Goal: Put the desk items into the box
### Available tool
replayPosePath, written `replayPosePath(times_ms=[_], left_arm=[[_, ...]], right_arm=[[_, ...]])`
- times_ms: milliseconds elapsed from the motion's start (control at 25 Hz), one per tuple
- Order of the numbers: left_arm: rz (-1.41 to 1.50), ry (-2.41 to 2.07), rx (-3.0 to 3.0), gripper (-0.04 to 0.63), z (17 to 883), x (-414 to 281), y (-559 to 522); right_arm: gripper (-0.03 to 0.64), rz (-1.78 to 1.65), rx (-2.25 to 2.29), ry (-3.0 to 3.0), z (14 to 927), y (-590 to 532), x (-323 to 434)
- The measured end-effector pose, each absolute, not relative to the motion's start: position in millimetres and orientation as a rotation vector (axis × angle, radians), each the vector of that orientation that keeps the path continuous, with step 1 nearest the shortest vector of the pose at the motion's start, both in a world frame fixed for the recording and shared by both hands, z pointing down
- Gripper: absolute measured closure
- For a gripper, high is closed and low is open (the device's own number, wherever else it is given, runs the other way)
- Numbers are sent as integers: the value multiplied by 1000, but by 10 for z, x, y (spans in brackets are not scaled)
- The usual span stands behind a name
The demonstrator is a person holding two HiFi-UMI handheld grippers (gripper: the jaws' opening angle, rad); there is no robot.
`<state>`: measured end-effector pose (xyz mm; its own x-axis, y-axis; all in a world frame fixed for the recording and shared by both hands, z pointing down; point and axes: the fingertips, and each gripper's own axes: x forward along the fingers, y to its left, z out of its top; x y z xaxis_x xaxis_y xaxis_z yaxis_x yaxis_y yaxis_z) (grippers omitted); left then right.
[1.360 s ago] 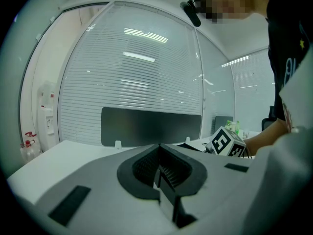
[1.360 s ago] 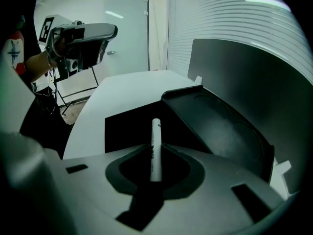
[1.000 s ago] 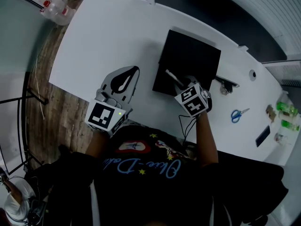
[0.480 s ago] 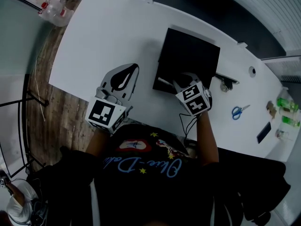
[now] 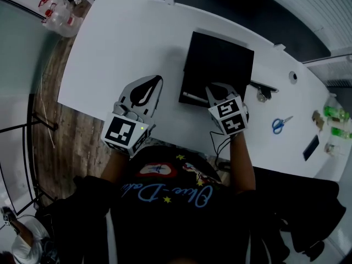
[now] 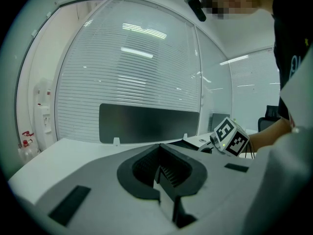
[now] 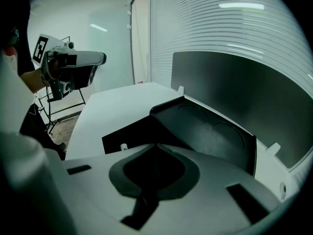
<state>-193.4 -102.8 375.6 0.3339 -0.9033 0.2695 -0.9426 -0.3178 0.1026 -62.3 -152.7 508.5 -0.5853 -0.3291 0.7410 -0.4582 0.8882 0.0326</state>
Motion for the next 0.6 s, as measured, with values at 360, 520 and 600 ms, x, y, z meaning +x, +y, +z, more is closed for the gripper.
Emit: replayPosePath(times_ms=[360,520,600], left_arm=[[269,-1637,2371,586,3716,-1884,-989],[269,-1615,2406,586,3686,-1838,-978],[257,-1598,2434,586,3669,-1808,-972]], right_arm=[[607,215,691,-2263,4925,-1516,-509],[607,217,753,-2280,4821,-1518,-450],[607,216,780,-2287,4763,-1516,-425]])
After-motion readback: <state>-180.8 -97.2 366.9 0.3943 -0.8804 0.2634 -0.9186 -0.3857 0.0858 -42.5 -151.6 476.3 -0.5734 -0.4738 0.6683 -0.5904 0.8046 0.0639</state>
